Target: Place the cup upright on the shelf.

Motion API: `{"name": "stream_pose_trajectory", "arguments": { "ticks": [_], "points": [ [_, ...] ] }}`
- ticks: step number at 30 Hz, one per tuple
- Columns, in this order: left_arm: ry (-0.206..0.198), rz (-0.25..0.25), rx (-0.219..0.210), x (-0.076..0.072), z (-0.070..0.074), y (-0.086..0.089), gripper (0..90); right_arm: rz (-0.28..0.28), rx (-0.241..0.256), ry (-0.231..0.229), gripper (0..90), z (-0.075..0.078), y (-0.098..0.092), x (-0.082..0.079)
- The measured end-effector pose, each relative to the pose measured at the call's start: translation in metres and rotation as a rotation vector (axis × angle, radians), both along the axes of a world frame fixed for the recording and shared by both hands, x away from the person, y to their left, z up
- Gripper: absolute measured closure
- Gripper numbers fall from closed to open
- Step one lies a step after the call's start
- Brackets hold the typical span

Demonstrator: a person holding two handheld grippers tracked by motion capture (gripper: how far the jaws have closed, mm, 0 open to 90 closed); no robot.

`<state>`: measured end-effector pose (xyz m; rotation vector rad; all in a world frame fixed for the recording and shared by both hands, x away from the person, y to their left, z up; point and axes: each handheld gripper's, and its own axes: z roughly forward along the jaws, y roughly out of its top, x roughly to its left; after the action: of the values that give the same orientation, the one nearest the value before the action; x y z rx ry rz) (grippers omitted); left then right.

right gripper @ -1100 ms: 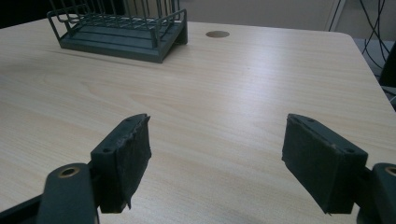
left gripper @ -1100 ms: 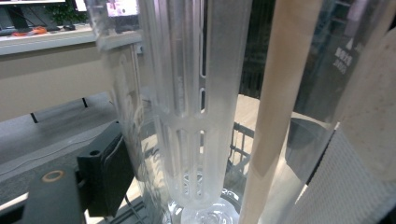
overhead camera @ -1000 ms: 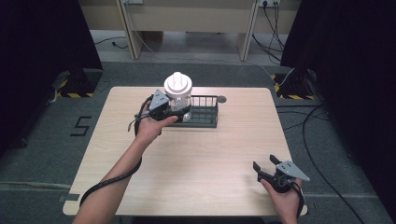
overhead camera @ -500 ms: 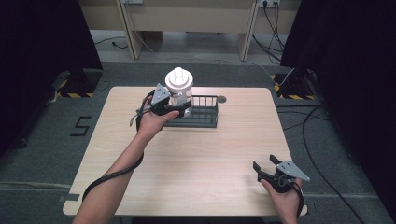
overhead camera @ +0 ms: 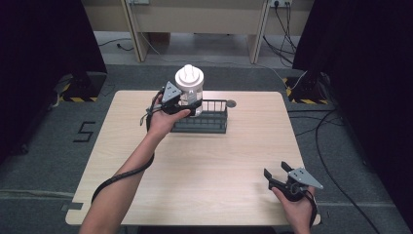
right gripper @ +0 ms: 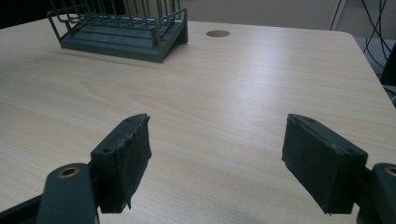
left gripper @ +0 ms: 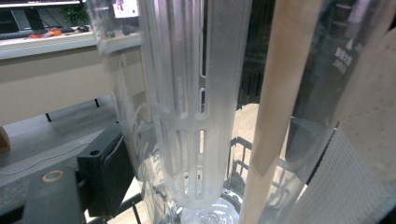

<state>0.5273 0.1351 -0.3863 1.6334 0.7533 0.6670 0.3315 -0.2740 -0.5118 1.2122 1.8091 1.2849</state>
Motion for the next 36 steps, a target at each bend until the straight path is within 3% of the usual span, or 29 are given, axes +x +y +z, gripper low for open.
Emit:
{"name": "stream_pose_trajectory", "arguments": {
  "ticks": [16,36],
  "points": [
    [0.022,0.044,-0.004,0.02,-0.004,-0.013,17.8,0.001,0.006,-0.001,24.2,0.0,-0.001,0.0],
    [0.063,0.104,0.003,0.023,-0.022,-0.019,17.7,0.009,0.001,0.001,24.2,0.0,0.002,0.001]
  ]
}}
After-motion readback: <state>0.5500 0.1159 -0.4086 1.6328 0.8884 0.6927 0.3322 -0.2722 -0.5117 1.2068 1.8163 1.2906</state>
